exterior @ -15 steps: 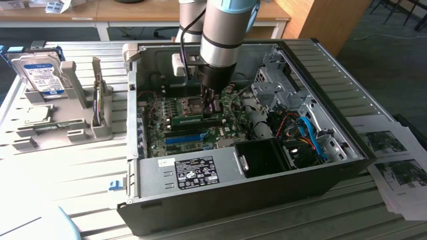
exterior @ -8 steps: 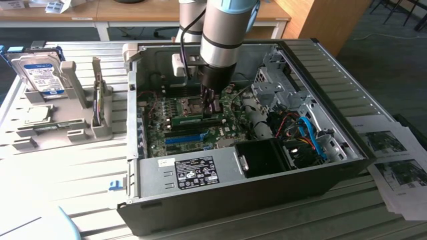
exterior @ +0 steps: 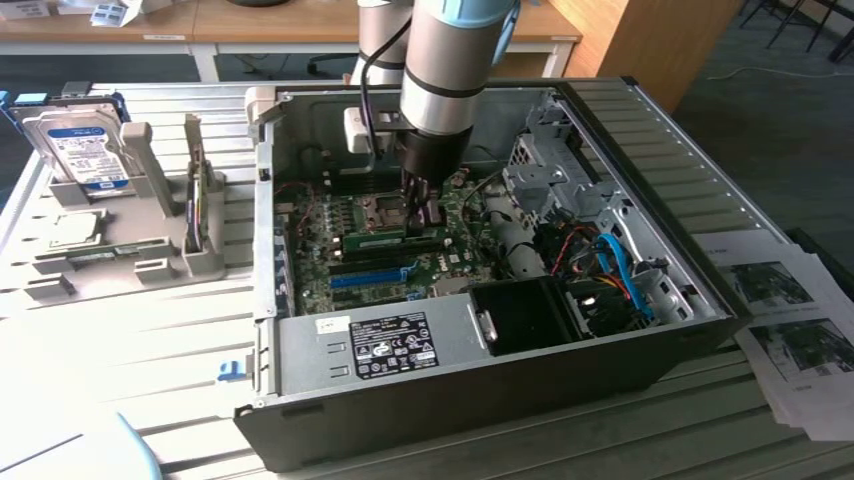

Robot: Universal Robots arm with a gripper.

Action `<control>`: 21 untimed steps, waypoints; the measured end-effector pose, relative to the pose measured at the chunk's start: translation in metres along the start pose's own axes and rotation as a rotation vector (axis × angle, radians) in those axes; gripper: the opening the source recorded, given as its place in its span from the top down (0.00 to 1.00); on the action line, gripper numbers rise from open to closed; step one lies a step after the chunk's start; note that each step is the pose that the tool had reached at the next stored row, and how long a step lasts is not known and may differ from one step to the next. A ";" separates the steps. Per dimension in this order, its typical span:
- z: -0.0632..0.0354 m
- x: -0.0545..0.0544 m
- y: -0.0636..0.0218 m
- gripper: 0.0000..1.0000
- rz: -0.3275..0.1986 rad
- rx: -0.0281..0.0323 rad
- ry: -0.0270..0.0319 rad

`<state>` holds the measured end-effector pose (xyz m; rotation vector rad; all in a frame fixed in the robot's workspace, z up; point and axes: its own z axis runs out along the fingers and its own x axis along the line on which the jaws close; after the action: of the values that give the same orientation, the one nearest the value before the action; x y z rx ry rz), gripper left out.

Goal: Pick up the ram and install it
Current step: 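Insert the ram into the slot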

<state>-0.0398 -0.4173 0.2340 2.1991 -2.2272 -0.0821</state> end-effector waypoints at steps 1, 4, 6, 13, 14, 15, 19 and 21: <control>0.0000 0.000 0.0000 0.89 0.000 0.0000 0.0000; 0.0000 0.000 -0.0002 0.89 0.000 -0.0001 0.0001; 0.0000 0.000 -0.0005 0.89 0.000 -0.0007 0.0003; 0.0000 0.000 -0.0010 0.89 0.000 -0.0020 0.0011; 0.0000 0.000 -0.0010 0.89 0.001 -0.0020 0.0011; 0.0000 0.000 -0.0010 0.89 0.004 -0.0020 0.0011; 0.0001 0.000 -0.0010 0.89 0.014 -0.0016 0.0005; 0.0001 0.000 -0.0010 0.89 0.014 -0.0016 0.0005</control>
<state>-0.0389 -0.4172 0.2339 2.1823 -2.2411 -0.0832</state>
